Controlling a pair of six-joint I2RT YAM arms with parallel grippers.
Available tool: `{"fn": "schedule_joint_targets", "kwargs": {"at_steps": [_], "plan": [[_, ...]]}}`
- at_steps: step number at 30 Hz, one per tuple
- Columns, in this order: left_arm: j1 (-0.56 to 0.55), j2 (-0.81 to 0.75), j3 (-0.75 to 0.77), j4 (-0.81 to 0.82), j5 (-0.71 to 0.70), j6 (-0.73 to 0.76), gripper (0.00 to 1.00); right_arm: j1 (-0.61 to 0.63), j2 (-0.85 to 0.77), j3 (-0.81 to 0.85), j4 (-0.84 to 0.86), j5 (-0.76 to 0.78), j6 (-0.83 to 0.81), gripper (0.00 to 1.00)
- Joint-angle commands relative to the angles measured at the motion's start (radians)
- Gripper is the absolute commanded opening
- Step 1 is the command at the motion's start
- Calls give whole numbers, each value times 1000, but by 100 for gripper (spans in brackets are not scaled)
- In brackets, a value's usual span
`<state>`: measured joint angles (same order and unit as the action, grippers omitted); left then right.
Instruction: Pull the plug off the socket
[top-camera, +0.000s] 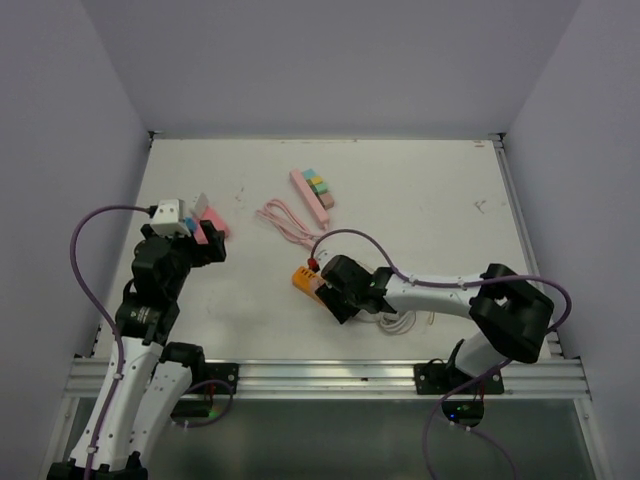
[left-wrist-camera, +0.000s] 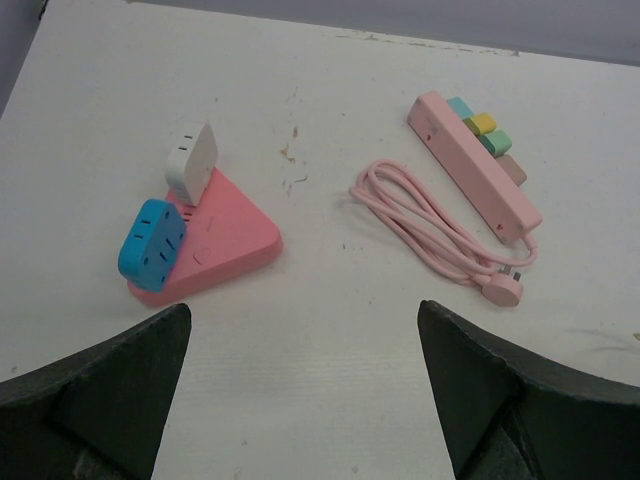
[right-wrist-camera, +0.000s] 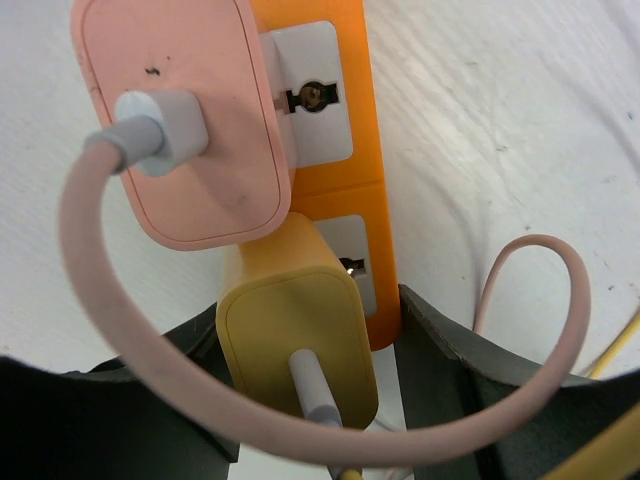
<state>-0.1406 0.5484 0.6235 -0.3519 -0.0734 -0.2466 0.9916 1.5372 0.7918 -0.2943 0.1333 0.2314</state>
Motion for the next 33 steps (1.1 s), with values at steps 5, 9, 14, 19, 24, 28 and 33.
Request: {"fn": "schedule_joint_targets", "kwargs": {"at_steps": [5,9,14,19,24,28,33], "plan": [[-5,34,-2,31,4,-74,99,84,37,72,30,37,-61,50],[-7,73,-7,-24,60,-132,100,102,9,69,43,40,-64,60],[-5,130,-31,-45,211,-207,99,127,-6,72,52,48,-72,83],[-26,185,-65,-12,277,-266,99,137,-23,81,63,45,-76,95],[-126,251,-117,59,251,-353,99,140,-68,80,69,51,-80,95],[-192,301,-157,108,245,-402,99,140,-104,78,66,69,-80,95],[-231,349,-179,159,238,-453,98,140,-160,61,76,65,-75,93]]}}
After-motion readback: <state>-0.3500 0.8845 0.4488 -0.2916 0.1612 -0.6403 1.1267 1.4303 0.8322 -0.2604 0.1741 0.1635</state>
